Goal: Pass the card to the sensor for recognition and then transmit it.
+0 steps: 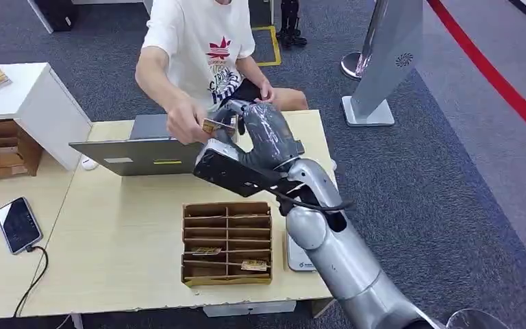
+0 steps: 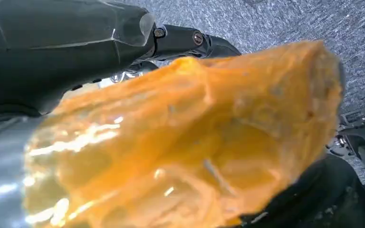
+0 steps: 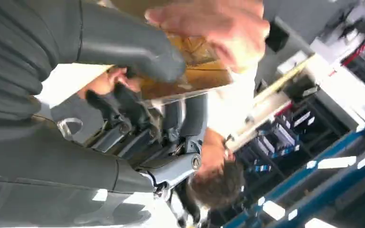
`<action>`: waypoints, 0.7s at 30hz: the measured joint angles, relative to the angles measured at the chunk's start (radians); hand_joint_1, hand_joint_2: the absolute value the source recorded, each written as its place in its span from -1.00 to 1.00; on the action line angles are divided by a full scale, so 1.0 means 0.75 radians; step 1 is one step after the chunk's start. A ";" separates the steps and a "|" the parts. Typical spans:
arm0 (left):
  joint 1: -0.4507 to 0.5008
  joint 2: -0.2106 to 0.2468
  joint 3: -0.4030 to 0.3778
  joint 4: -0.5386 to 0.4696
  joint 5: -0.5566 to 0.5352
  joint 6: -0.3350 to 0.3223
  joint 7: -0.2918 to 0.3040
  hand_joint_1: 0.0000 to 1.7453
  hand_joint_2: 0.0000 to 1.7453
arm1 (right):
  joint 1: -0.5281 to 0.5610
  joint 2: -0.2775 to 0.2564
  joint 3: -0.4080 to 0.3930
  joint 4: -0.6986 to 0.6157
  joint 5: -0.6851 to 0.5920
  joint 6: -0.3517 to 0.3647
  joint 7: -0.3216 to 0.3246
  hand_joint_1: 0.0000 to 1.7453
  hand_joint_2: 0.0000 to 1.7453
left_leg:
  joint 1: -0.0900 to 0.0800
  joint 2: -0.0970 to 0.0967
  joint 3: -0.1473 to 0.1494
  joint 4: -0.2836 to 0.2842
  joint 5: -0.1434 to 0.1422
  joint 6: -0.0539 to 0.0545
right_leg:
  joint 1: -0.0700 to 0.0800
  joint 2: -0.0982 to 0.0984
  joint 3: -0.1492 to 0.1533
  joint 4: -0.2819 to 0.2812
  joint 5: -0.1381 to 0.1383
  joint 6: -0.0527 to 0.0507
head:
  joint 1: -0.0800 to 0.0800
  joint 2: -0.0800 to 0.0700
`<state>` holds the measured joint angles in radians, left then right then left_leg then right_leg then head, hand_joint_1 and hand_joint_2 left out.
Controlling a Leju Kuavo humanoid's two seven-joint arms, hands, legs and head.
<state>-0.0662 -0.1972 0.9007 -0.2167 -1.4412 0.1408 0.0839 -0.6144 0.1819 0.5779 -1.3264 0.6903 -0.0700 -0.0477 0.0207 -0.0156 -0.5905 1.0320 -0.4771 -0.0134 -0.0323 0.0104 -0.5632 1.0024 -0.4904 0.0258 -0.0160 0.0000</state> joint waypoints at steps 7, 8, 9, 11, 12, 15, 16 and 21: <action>-0.001 0.004 -0.001 0.000 0.023 0.001 -0.005 -1.00 -1.00 | 0.004 0.002 0.057 0.023 -0.369 0.211 -0.072 -1.00 -1.00 | 0.000 0.000 0.001 0.000 0.000 0.000 | 0.000 0.000 0.000 0.000 0.000 0.000 | 0.000 0.000; -0.001 0.005 -0.001 0.000 0.025 0.003 -0.006 -1.00 -1.00 | 0.008 0.002 0.066 0.022 -0.398 0.225 -0.082 -1.00 -1.00 | 0.000 0.000 0.001 0.000 0.000 0.000 | 0.000 0.000 0.000 0.000 0.000 0.000 | -0.001 0.000; 0.000 0.005 0.000 0.000 0.034 0.004 -0.007 -1.00 -1.00 | 0.020 -0.001 0.078 0.011 -0.435 0.242 -0.091 -1.00 -1.00 | 0.000 0.000 0.001 0.000 0.000 0.000 | 0.000 0.000 0.000 0.000 0.000 0.000 | 0.000 0.000; 0.000 0.006 0.000 0.000 0.045 0.005 -0.008 -1.00 -1.00 | 0.044 -0.008 0.104 -0.017 -0.498 0.264 -0.103 -1.00 -1.00 | 0.000 0.000 0.001 0.000 0.000 0.000 | 0.000 0.000 0.000 0.000 0.000 0.000 | -0.001 0.000; 0.000 0.006 0.001 0.000 0.052 0.006 -0.008 -1.00 -1.00 | 0.059 -0.014 0.118 -0.036 -0.536 0.271 -0.107 -1.00 -1.00 | 0.000 0.000 0.000 0.000 0.000 0.000 | 0.000 0.000 0.000 0.000 0.000 0.000 | 0.000 0.000; 0.002 0.007 0.003 0.000 0.068 0.011 -0.011 -1.00 -1.00 | 0.105 -0.041 0.154 -0.092 -0.600 0.284 -0.125 -1.00 -1.00 | 0.000 0.000 0.000 0.000 0.000 0.000 | 0.000 0.000 0.000 -0.001 0.000 0.000 | 0.000 0.000; 0.003 0.007 0.003 0.000 0.070 0.014 -0.014 -1.00 -1.00 | 0.120 -0.051 0.165 -0.117 -0.611 0.284 -0.129 -1.00 -1.00 | 0.000 0.000 0.000 0.000 -0.001 0.000 | 0.000 0.000 0.000 -0.001 0.000 0.000 | 0.000 0.000; 0.006 0.007 0.004 0.000 0.074 0.016 -0.016 -1.00 -1.00 | 0.154 -0.080 0.197 -0.181 -0.626 0.284 -0.132 -1.00 -1.00 | 0.000 0.000 0.000 0.000 0.000 0.000 | 0.000 0.000 0.000 -0.001 0.000 0.000 | 0.000 0.000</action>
<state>-0.0615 -0.1923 0.9037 -0.2167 -1.3859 0.1526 0.0717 -0.4988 0.1217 0.7260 -1.4625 0.2209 0.1431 -0.1465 0.0207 -0.0153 -0.5902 1.0321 -0.4774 -0.0135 -0.0323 0.0105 -0.5634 1.0020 -0.4906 0.0260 -0.0160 0.0000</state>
